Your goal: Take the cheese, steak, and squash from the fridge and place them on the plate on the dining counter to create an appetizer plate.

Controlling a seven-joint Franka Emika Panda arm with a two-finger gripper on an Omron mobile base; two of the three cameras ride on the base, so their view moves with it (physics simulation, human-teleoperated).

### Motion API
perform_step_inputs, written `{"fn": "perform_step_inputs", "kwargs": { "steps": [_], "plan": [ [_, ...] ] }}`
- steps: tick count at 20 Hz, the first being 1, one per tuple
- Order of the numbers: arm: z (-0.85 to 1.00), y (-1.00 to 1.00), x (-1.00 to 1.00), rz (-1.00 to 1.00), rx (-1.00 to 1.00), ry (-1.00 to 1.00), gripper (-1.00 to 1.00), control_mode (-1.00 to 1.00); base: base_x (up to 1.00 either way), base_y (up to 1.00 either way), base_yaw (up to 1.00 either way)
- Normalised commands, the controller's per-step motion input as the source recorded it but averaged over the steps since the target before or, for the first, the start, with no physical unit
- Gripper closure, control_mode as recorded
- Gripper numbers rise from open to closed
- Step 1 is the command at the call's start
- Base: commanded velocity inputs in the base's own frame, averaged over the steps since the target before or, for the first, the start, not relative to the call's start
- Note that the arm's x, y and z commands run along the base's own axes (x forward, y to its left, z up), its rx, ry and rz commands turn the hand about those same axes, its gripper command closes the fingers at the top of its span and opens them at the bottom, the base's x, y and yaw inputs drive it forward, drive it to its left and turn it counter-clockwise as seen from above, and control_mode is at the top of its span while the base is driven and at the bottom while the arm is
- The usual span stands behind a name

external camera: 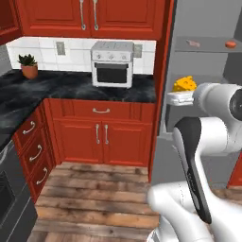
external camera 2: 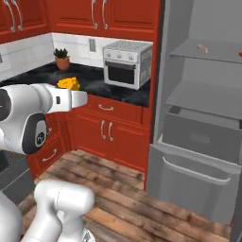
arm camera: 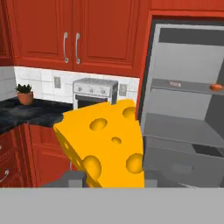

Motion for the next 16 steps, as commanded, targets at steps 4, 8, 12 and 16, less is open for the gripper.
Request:
{"fn": "perform_step_inputs", "kwargs": {
  "steps": [4, 8, 12, 16],
  "plan": [
    [0.0, 0.0, 0.0, 0.0, 0.0, 0.0, 1.0, 1.0, -0.39, 0.39, 0.85],
    [0.0, 0.0, 0.0, 0.0, 0.0, 0.0, 1.0, 1.0, -0.28, 0.28, 0.84],
    [0.0, 0.0, 0.0, 0.0, 0.0, 0.0, 1.0, 1.0, -0.24, 0.25, 0.84],
    [0.0, 0.0, 0.0, 0.0, 0.0, 0.0, 1.0, 1.0, -0.18, 0.22, 0.82]
  ]
}}
